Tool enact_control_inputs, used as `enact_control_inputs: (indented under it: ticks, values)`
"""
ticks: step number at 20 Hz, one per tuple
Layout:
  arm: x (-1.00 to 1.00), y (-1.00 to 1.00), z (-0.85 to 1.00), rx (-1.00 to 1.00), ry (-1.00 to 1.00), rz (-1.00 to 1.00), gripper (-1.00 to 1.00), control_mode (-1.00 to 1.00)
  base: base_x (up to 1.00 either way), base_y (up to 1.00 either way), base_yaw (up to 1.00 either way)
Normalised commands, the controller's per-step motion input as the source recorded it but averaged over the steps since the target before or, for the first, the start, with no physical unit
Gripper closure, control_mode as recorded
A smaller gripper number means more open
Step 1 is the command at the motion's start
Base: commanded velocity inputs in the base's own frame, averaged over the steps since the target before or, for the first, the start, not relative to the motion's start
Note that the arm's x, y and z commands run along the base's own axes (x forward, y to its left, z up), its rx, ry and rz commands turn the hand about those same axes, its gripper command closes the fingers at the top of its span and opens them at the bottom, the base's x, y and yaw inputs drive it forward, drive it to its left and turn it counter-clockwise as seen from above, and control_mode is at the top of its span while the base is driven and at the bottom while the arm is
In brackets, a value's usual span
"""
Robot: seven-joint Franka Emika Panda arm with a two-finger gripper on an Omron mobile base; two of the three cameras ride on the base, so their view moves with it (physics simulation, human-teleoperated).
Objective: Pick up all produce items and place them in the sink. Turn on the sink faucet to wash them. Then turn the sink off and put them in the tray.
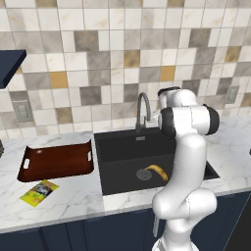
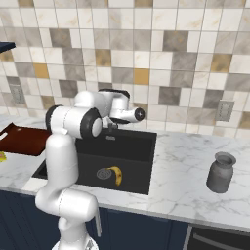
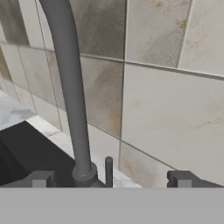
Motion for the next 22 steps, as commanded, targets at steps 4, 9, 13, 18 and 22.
enact_control_inputs:
  ticks: [4,9,13,18,22]
  values:
    - [0.19,0.13,-0.15,0.0,0.01,0.0,-1.0,-1.0,0.0,0.0,0.0]
    - [0.14,0.14,-0.18,0.0,0.01,0.0,-1.0,-1.0,0.0,0.0,0.0]
    - [0.11,0.09,-0.16,0.0,0.0,0.0,-1.0,-1.0,0.0,0.0,0.0]
    - [0.1,0.1,-0.17,0.0,0.0,0.0,1.0,-1.0,0.0,0.0,0.0]
    - [0.08,0.05,-0.1,0.0,0.0,0.0,1.0,-1.0,0.0,0.0,0.0]
